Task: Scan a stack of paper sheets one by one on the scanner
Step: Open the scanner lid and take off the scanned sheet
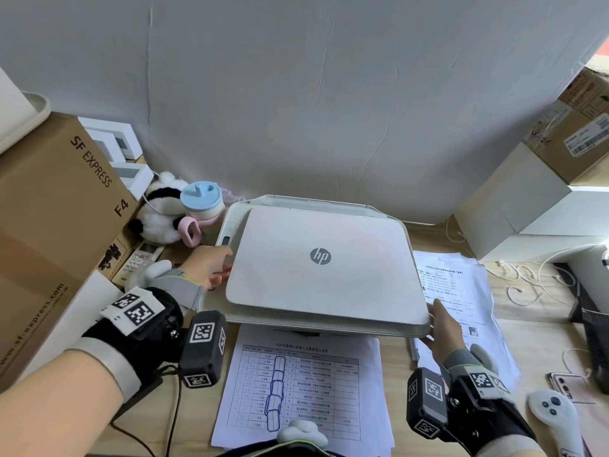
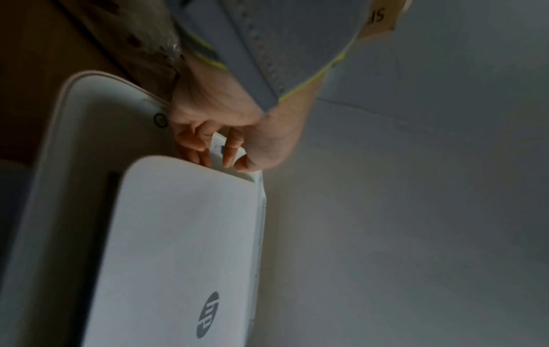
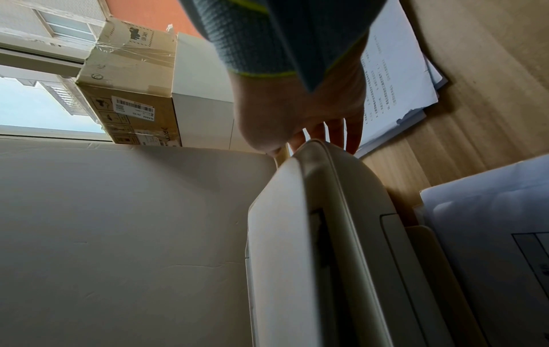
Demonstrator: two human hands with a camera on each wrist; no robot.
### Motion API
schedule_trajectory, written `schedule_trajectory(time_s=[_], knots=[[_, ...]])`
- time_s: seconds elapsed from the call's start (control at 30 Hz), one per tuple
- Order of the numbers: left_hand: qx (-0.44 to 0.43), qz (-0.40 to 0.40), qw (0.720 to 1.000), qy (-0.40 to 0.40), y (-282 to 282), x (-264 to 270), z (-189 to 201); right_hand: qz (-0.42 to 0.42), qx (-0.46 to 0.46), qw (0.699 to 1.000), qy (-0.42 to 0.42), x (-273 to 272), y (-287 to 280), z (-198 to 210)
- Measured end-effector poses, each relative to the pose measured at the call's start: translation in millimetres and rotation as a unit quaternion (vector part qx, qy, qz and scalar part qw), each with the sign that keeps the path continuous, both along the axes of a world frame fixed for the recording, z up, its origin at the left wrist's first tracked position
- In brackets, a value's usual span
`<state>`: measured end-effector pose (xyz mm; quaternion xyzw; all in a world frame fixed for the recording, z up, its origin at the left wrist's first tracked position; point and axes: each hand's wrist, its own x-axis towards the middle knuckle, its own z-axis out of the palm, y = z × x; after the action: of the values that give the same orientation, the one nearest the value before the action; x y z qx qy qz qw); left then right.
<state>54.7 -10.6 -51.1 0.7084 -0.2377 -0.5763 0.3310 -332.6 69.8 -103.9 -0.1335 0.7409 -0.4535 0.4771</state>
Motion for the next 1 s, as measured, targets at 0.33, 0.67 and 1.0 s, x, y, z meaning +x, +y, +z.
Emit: schedule_trajectory(time_s=[0.33, 0.67, 1.0], knots=[[-0.166, 0.135, 0.969, 0.127, -50, -10, 77, 0.013, -0.054, 0.998, 0.002, -7, -13, 16], [-0.255, 0.081, 0.963, -0.020, -112, -33, 114, 0.025, -0.056, 0.998, 0.012, -10, -24, 19], [-0.228, 0.009, 0.972, -0.047, -139, -39, 102, 0.020, -0.043, 0.999, 0.010, -19, -30, 16]])
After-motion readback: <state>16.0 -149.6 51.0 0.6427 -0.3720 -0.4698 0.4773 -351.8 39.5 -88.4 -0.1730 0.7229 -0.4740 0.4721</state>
